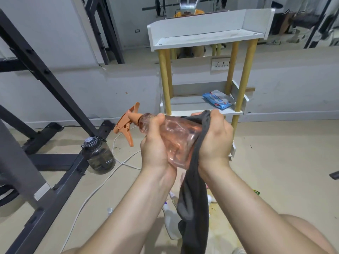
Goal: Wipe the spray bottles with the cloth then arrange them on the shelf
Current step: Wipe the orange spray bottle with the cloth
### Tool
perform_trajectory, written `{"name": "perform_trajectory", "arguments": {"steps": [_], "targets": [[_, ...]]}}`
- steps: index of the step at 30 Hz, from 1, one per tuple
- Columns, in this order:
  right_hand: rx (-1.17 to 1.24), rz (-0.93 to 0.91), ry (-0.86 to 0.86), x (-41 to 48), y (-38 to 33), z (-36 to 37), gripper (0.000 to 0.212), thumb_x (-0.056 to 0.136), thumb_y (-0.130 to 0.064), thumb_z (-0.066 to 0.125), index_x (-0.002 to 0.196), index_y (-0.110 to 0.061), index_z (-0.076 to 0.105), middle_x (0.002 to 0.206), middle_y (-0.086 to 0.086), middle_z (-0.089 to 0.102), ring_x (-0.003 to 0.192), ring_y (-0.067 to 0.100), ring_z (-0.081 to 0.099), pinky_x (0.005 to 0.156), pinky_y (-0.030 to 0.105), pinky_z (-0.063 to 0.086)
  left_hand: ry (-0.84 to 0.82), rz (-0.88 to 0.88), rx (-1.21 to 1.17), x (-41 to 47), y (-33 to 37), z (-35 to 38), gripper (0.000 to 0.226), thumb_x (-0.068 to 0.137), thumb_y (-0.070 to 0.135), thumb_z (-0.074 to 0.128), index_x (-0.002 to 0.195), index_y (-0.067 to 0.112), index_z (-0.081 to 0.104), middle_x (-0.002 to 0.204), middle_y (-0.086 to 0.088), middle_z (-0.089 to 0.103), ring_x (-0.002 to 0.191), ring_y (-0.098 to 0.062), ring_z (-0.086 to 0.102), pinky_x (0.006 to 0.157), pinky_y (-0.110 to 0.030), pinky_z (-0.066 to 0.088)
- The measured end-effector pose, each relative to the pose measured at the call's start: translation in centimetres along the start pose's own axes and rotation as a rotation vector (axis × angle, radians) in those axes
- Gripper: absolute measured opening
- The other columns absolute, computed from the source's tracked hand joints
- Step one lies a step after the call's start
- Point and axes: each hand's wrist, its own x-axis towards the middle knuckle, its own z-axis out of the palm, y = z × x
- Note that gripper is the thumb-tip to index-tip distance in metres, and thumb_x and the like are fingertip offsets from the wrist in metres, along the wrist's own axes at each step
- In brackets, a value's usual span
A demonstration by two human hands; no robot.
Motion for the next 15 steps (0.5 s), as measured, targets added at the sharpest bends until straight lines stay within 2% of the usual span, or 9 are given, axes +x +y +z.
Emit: {"name": "perform_trajectory", "arguments": {"steps": [2,4,5,6,8,10,12,13,15], "targets": [[-0.137,-0.125,0.050,0.6,0.6,-0.2,0.057,0.086,-0.051,0.040,0.055,-0.004,0.048,0.055,0.011,0.040,0.058,0.029,0.035,0.058,0.047,0.036,-0.018,0.001,-0.009,-0.1,0.3,0.0,0.037,0.083,0.037,0.066,0.106,0.009,0.066,0.107,-0.019,0.069,0.098,-0.036,0.067,0.097,-0.053,0.048],[-0.214,-0.287,0.043,-0.1,1.0,-0.6,0.053,0.093,-0.049,0.035,0.053,-0.018,0.048,0.053,-0.003,0.045,0.055,0.021,0.039,0.057,0.045,0.037,-0.031,0.004,-0.038,0.0,0.5,-0.3,0.027,0.088,0.035,0.061,0.096,0.009,0.066,0.098,-0.018,0.068,0.088,-0.033,0.068,0.089,-0.048,0.053],[-0.230,-0.380,-0.002,-1.0,1.3,-0.8,0.051,0.096,-0.045,0.033,0.063,-0.017,0.059,0.062,0.002,0.057,0.062,0.023,0.050,0.064,0.046,0.043,-0.050,-0.001,-0.062,0.0,0.7,-0.3,0.029,0.091,0.035,0.056,0.088,0.008,0.068,0.090,-0.017,0.070,0.080,-0.031,0.069,0.081,-0.042,0.057],[-0.244,-0.459,-0.080,-2.1,1.6,-0.8,0.050,0.099,-0.039,0.032,0.083,-0.008,0.067,0.081,0.008,0.066,0.078,0.023,0.060,0.076,0.045,0.049,-0.064,-0.006,-0.090,0.1,0.8,-0.3,0.036,0.094,0.036,0.051,0.080,0.008,0.069,0.081,-0.014,0.070,0.071,-0.027,0.069,0.071,-0.034,0.059],[-0.359,-0.609,-0.204,-4.2,2.3,-0.4,0.044,0.101,-0.025,0.032,0.123,0.001,0.060,0.121,0.013,0.063,0.116,0.021,0.058,0.101,0.038,0.045,-0.070,-0.020,-0.128,0.3,0.8,-0.2,0.049,0.097,0.038,0.044,0.067,0.010,0.071,0.067,-0.008,0.070,0.057,-0.020,0.068,0.054,-0.022,0.056],[-0.427,-0.693,-0.264,-4.7,2.2,-0.1,0.045,0.101,-0.020,0.031,0.136,0.002,0.049,0.135,0.014,0.055,0.126,0.025,0.051,0.108,0.041,0.040,-0.088,0.006,-0.105,0.3,0.6,0.1,0.062,0.099,0.035,0.042,0.049,0.015,0.071,0.058,-0.003,0.067,0.050,-0.014,0.066,0.049,-0.018,0.052],[-0.392,-0.662,-0.260,-3.9,1.0,-0.3,0.044,0.099,-0.023,0.032,0.127,-0.002,0.058,0.126,0.010,0.062,0.120,0.024,0.057,0.103,0.045,0.044,-0.108,0.029,-0.072,0.1,0.4,0.2,0.061,0.100,0.029,0.042,0.047,0.017,0.071,0.056,-0.002,0.067,0.049,-0.012,0.065,0.050,-0.017,0.052],[-0.344,-0.577,-0.240,-3.3,0.2,-0.4,0.044,0.098,-0.027,0.033,0.117,-0.006,0.066,0.116,0.007,0.068,0.113,0.020,0.061,0.099,0.044,0.047,-0.093,0.025,-0.061,0.2,0.2,0.2,0.050,0.098,0.028,0.046,0.057,0.015,0.073,0.062,-0.004,0.069,0.053,-0.014,0.067,0.053,-0.019,0.054],[-0.177,-0.251,-0.244,-1.8,-1.4,-0.5,0.040,0.092,-0.030,0.039,0.094,-0.012,0.075,0.097,0.004,0.075,0.097,0.018,0.068,0.094,0.041,0.052,-0.057,0.058,-0.011,0.1,-0.1,0.0,0.022,0.093,0.029,0.057,0.086,0.011,0.069,0.081,-0.011,0.072,0.069,-0.022,0.070,0.065,-0.028,0.058]]}}
